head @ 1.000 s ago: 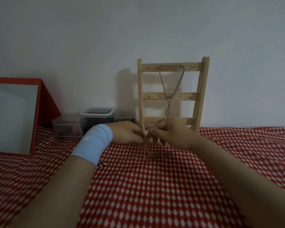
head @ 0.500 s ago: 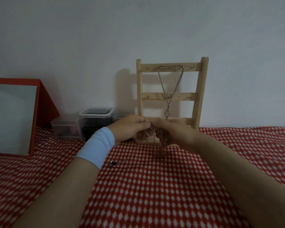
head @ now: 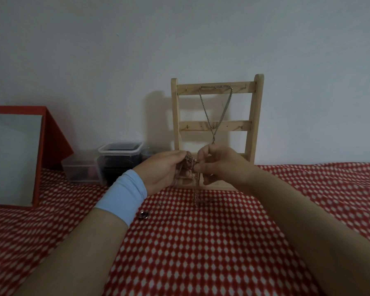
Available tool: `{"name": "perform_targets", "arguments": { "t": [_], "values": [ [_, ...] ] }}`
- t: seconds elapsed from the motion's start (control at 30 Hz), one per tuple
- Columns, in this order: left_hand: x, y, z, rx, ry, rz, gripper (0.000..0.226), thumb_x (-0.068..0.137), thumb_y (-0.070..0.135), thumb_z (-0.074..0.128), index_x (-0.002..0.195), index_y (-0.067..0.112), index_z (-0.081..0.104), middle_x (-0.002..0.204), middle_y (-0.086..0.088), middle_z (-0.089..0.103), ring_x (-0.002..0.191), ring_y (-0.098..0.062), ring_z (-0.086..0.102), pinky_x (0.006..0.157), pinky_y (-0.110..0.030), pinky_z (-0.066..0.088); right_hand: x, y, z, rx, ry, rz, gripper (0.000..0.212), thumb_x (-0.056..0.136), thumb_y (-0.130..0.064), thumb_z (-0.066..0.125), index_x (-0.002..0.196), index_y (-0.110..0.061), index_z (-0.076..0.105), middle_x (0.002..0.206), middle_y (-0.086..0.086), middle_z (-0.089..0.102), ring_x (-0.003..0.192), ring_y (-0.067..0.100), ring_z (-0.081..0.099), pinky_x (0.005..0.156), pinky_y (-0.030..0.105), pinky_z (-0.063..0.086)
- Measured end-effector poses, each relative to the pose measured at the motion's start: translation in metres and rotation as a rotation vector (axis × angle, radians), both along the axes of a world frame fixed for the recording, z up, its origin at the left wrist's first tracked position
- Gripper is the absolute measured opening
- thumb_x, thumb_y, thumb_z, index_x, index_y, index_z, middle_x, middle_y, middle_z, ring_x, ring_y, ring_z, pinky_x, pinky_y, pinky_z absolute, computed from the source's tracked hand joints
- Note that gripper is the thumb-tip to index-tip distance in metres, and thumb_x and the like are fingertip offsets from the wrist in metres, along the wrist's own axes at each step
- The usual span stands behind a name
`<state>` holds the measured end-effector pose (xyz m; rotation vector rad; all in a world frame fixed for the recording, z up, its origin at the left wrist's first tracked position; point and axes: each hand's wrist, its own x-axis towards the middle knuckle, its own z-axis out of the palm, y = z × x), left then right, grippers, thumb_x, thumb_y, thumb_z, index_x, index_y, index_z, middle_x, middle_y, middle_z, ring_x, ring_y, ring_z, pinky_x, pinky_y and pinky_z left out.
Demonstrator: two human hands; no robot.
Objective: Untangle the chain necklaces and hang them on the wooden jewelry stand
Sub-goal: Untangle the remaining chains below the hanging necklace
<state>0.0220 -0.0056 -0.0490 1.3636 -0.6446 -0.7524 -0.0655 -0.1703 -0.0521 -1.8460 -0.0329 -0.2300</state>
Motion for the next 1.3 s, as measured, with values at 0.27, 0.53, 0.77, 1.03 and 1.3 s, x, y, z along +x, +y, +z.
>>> {"name": "perform_targets", "arguments": {
  "t": [0.27, 0.53, 0.77, 1.03, 1.3],
  "values": [
    [0.002, 0.000, 0.000, 0.022, -0.143, 0.111, 0.020, 0.101, 0.015, 0.048, 0.105, 0.007, 0.066, 0.088, -0.005, 0.067, 0.073, -0.011, 0.062, 0.067, -0.026, 0.056, -0.003, 0.001, 0.004, -0.160, 0.087, -0.123, 0.033, 0.095, -0.047, 0.065, 0.096, -0.018, 0.079, 0.091, -0.002, 0.080, 0.072, 0.015, 0.067, 0.083, 0.037, 0.060],
    [0.001, 0.004, 0.006, 0.088, -0.176, 0.102, 0.015, 0.090, -0.001, 0.062, 0.104, 0.004, 0.064, 0.088, -0.009, 0.071, 0.074, -0.011, 0.070, 0.068, -0.021, 0.057, 0.000, -0.001, 0.000, -0.191, 0.064, -0.134, 0.016, 0.084, -0.028, 0.081, 0.093, -0.015, 0.082, 0.094, -0.002, 0.079, 0.071, 0.009, 0.062, 0.073, 0.029, 0.054],
    [0.002, 0.006, 0.014, 0.334, -0.309, 0.173, 0.019, 0.088, 0.007, 0.069, 0.105, 0.012, 0.061, 0.093, -0.009, 0.067, 0.083, -0.016, 0.066, 0.083, -0.037, 0.059, 0.000, -0.004, -0.001, -0.011, 0.105, -0.046, 0.020, 0.096, -0.022, 0.068, 0.095, -0.004, 0.077, 0.089, 0.008, 0.076, 0.064, 0.014, 0.058, 0.069, 0.030, 0.052],
    [-0.003, -0.001, 0.021, 0.413, -0.549, 0.163, 0.011, 0.094, 0.025, 0.062, 0.099, 0.019, 0.069, 0.086, 0.004, 0.074, 0.079, -0.007, 0.069, 0.072, -0.019, 0.051, 0.000, 0.002, -0.002, -0.036, -0.043, -0.130, 0.016, 0.099, -0.015, 0.063, 0.102, -0.013, 0.078, 0.069, -0.008, 0.070, 0.057, 0.008, 0.058, 0.062, 0.023, 0.056],
    [0.006, 0.006, 0.010, 0.296, -0.280, 0.164, 0.009, 0.089, 0.031, 0.069, 0.089, 0.023, 0.074, 0.079, 0.008, 0.072, 0.066, -0.003, 0.060, 0.076, -0.029, 0.053, -0.002, 0.011, -0.001, -0.161, -0.198, -0.237, 0.012, 0.097, -0.017, 0.066, 0.095, -0.018, 0.078, 0.058, -0.013, 0.069, 0.047, 0.004, 0.050, 0.053, 0.019, 0.048]
  ]
}}
